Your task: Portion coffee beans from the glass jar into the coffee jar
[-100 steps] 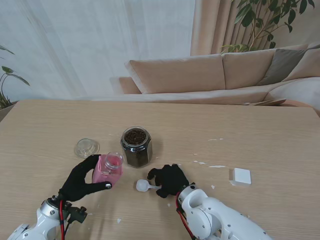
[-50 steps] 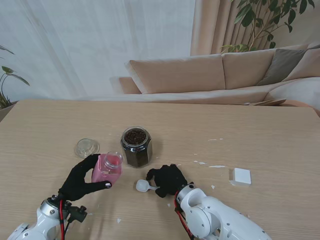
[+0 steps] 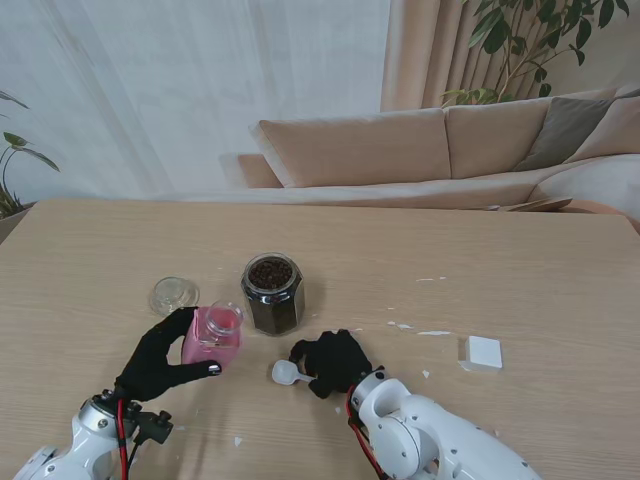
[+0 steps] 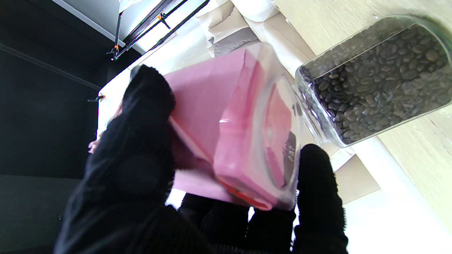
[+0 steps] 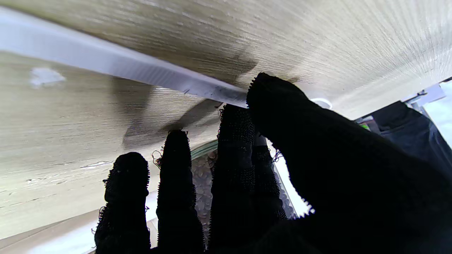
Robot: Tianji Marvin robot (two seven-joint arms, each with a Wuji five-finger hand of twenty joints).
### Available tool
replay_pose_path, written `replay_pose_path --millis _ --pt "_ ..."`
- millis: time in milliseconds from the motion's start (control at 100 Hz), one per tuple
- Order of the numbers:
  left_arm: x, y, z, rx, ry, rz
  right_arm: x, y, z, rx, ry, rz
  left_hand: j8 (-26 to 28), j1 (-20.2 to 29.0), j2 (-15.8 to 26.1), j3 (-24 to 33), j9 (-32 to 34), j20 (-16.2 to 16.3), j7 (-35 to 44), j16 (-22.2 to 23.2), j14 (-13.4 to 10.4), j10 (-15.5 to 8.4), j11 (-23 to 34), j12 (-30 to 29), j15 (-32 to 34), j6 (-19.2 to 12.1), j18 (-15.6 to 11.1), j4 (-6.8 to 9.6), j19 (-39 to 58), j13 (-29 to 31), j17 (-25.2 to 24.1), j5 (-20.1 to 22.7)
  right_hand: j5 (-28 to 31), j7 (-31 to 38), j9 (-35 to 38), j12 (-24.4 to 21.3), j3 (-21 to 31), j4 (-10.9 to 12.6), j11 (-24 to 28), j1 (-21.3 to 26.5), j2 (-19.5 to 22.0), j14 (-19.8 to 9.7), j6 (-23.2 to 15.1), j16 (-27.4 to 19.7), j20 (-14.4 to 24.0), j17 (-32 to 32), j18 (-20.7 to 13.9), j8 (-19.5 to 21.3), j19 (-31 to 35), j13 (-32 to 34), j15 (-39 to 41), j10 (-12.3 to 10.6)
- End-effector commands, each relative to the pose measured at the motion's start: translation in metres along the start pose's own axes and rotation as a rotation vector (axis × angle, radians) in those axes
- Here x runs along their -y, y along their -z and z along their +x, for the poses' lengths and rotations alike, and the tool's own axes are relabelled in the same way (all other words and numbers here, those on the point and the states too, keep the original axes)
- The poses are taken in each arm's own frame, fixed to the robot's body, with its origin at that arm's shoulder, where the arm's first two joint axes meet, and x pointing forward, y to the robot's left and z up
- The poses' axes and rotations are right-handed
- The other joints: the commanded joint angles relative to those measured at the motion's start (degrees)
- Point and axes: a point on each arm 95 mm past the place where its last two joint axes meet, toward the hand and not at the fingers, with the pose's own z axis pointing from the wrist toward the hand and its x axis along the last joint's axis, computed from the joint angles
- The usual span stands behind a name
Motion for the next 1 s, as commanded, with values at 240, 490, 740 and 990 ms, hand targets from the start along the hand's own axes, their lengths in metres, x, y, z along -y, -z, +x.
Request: replay_pose_path --millis 240,490,740,990 --pt "-0.0023 0.0004 0.0013 -0.007 0.006 -0.005 0.0103 0.0017 0.0001 0.015 -0.007 0.025 4.01 13.94 10.52 18.53 6.88 0.04 13.35 1.16 -0.96 -7.94 10.79 4.99 0.52 -10.67 -0.22 1.43 0.16 1.42 -0.02 5.02 0.86 0.93 0.94 4.47 4.32 2.32 10.37 1.66 0.61 0.23 3.03 -0.74 0.70 0.30 -0.12 -1.66 1.83 4.96 1.21 -1.60" --pt "-0.0014 0.0008 0.0012 -0.010 0.006 -0.002 0.0089 0.0006 0.0009 0.020 -0.031 0.029 3.97 13.94 10.51 18.57 6.90 0.04 13.32 1.16 -0.98 -7.94 10.80 4.99 0.51 -10.62 -0.22 1.43 0.16 1.41 -0.02 5.06 1.49 -1.50 -4.69 9.33 6.80 4.54 13.99 2.33 3.37 2.52 6.32 2.49 0.45 -0.75 2.43 -4.22 0.74 3.43 5.12 2.03" --pt "-0.0007 0.0010 0.0007 -0.015 0.001 -0.006 0.0072 0.0013 0.0001 0.031 -0.059 0.045 3.91 13.94 10.49 18.57 6.97 0.04 13.25 1.16 -0.96 -7.85 10.72 4.90 0.47 -10.62 -0.22 1.41 0.16 1.44 -0.02 5.09 9.52 6.65 -7.19 18.34 7.99 5.03 12.85 4.01 5.99 6.11 -1.19 4.29 1.98 3.77 7.41 -6.16 1.65 8.36 4.76 6.15" --pt "-0.0003 0.0009 0.0004 -0.017 -0.001 -0.004 0.0091 0.0023 -0.0003 0.023 -0.057 0.053 3.87 13.94 10.49 18.60 7.00 0.04 13.21 1.19 -0.93 -7.92 10.69 4.93 0.44 -10.61 -0.22 1.40 0.16 1.45 -0.02 5.17 4.74 5.38 -10.07 17.39 7.19 5.23 11.69 3.57 5.91 3.60 -0.78 5.10 2.65 3.54 5.15 -2.66 2.32 8.57 5.13 6.01"
